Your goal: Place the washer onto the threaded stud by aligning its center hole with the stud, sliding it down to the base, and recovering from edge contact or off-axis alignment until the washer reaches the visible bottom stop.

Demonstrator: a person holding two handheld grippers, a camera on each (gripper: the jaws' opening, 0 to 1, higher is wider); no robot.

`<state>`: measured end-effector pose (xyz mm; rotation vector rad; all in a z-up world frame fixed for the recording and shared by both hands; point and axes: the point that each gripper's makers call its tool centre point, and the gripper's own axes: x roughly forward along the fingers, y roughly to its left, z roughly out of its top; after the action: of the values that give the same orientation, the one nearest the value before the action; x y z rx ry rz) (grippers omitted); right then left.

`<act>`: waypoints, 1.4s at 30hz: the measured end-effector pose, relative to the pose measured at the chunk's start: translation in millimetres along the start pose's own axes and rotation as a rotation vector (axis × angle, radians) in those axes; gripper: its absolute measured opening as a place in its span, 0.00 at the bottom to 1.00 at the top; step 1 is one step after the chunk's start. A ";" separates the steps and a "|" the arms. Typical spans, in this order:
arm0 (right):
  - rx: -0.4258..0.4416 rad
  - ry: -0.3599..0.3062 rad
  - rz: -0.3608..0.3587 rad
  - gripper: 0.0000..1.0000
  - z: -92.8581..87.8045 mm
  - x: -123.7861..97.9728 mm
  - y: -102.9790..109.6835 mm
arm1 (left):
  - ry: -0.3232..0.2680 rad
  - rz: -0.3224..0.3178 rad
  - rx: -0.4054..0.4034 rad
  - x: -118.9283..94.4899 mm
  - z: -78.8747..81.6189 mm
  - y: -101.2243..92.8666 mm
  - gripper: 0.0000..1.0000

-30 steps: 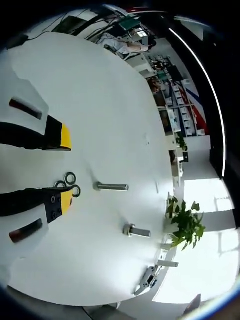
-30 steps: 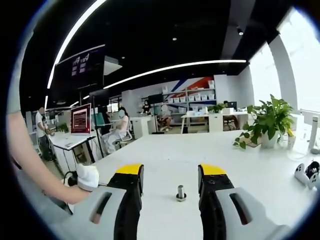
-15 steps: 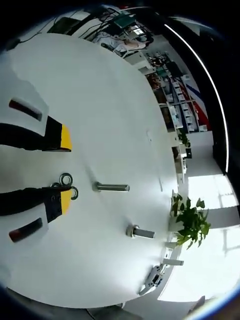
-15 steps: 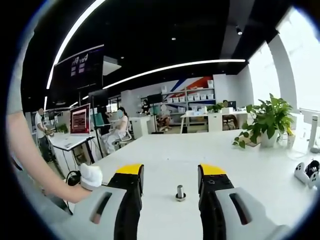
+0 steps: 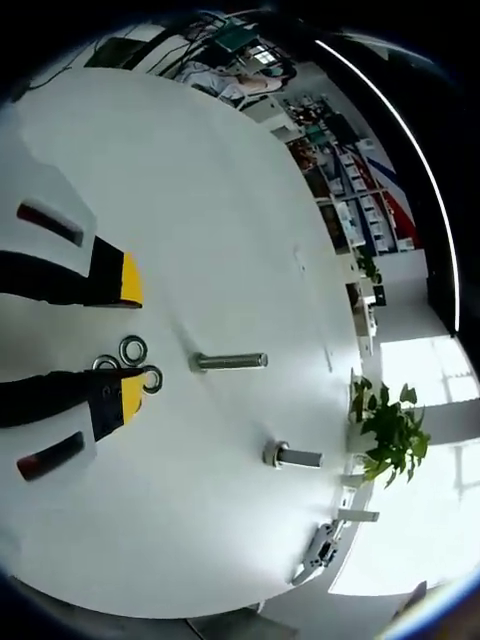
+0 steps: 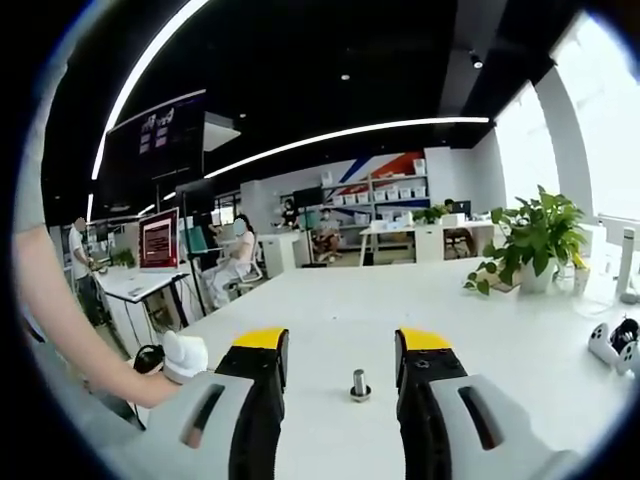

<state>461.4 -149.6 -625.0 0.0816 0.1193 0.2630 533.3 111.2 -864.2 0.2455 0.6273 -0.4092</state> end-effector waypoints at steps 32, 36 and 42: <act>0.002 0.009 -0.007 0.43 -1.0 0.7 0.1 | -0.047 -0.030 -0.038 1.0 -1.1 -7.5 0.10; 0.001 0.009 -0.009 0.42 -1.2 0.5 -0.4 | -0.049 -0.032 -0.049 0.4 -0.7 -8.0 0.10; -0.003 0.010 -0.006 0.42 -1.4 0.8 0.6 | -0.041 -0.028 -0.035 -1.1 -0.9 -6.2 0.08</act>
<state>461.8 -148.7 -626.4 0.0771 0.1289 0.2572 529.3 106.3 -864.8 0.1945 0.5980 -0.4288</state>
